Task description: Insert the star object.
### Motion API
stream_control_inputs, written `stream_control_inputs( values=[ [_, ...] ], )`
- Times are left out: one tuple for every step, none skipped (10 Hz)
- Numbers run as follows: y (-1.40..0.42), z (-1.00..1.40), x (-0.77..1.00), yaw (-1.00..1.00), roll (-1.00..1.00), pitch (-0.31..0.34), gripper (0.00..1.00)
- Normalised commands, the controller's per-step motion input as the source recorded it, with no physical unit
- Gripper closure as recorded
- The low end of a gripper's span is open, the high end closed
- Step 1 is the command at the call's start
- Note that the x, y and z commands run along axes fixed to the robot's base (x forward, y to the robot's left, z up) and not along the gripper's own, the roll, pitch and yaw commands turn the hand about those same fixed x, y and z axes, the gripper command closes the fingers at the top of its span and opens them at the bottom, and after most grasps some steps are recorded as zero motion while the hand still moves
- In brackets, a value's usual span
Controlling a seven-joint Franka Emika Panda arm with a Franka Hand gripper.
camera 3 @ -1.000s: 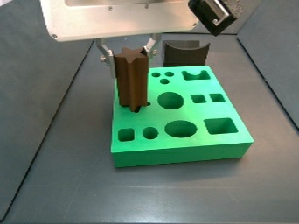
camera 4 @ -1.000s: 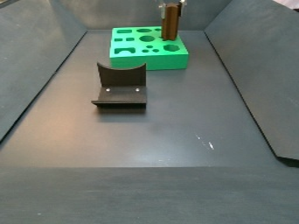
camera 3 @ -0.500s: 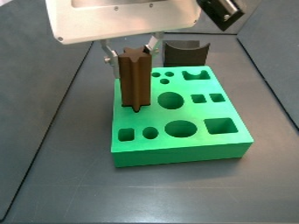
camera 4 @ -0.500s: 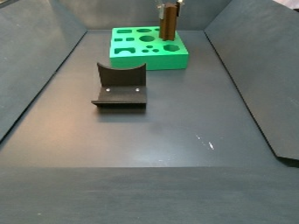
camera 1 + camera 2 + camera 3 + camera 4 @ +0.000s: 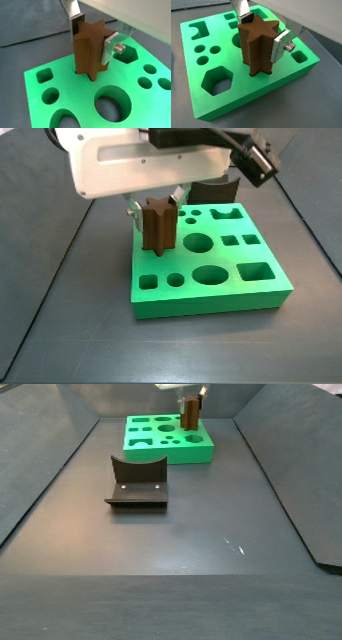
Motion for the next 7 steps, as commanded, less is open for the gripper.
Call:
stream_control_inputs(
  values=[
    [0.47,-0.93,0.36,-0.19,0.21,0.000,1.00],
    [0.58,-0.93,0.26,-0.30,0.17,0.034,1.00],
    [0.61,-1.00,0.20,-0.28,0.14,0.017,1.00],
    [0.60,-1.00,0.04,-0.20,0.11,0.000,1.00],
    [0.20,-0.37,0.00,-0.17,-0.09,-0.047,1.00],
    [0.18,-0.15,0.00,-0.06,-0.19,-0.134,1.00],
    [0.11,-0.08,0.00,-0.05,-0.11,-0.053,1.00]
  ],
)
